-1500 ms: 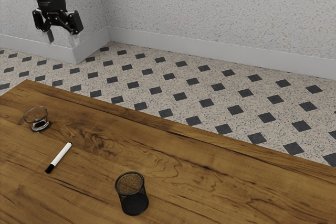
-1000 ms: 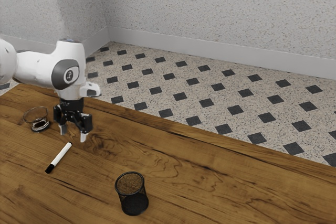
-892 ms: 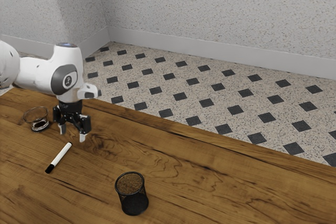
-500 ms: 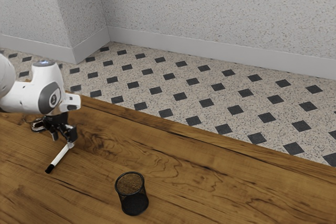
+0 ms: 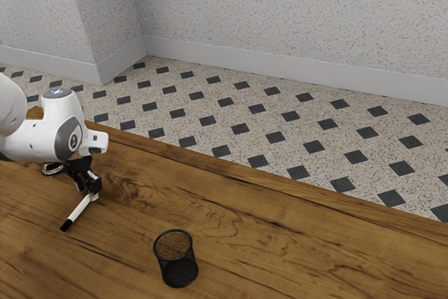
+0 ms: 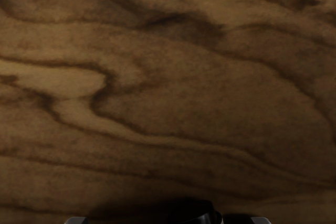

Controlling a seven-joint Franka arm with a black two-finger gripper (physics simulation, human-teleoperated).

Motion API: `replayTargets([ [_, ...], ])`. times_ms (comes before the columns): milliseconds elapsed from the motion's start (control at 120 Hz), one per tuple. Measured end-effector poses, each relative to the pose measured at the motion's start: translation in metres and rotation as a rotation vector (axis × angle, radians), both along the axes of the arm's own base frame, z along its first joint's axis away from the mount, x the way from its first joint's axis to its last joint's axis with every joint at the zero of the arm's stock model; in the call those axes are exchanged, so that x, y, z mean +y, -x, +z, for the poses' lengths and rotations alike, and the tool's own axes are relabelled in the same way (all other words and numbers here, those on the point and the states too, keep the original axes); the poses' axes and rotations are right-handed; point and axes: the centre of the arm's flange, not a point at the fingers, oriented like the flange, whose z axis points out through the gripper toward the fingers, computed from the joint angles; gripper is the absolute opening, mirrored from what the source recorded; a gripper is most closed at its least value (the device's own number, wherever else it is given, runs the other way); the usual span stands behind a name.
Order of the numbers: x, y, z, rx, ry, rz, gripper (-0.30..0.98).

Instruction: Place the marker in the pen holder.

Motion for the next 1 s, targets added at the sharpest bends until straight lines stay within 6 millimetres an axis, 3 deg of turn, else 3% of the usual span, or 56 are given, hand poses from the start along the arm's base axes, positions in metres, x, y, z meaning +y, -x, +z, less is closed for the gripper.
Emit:
replayTargets([
  [150, 0.000, 0.000, 0.000, -0.005, 0.012, 0.003, 0.33],
  [350, -0.001, 0.000, 0.000, -0.003, 0.009, -0.003, 0.10],
  [508, -0.001, -0.001, 0.002, -0.002, -0.016, 0.006, -0.01],
  [850, -0.001, -0.002, 0.005, -0.016, -0.013, 0.070, -0.10],
  [900, -0.003, -0.004, 0.016, -0.035, -0.008, 0.065, -0.10],
  [1000, -0.023, -0.016, 0.067, -0.113, 0.007, 0.014, -0.10],
])
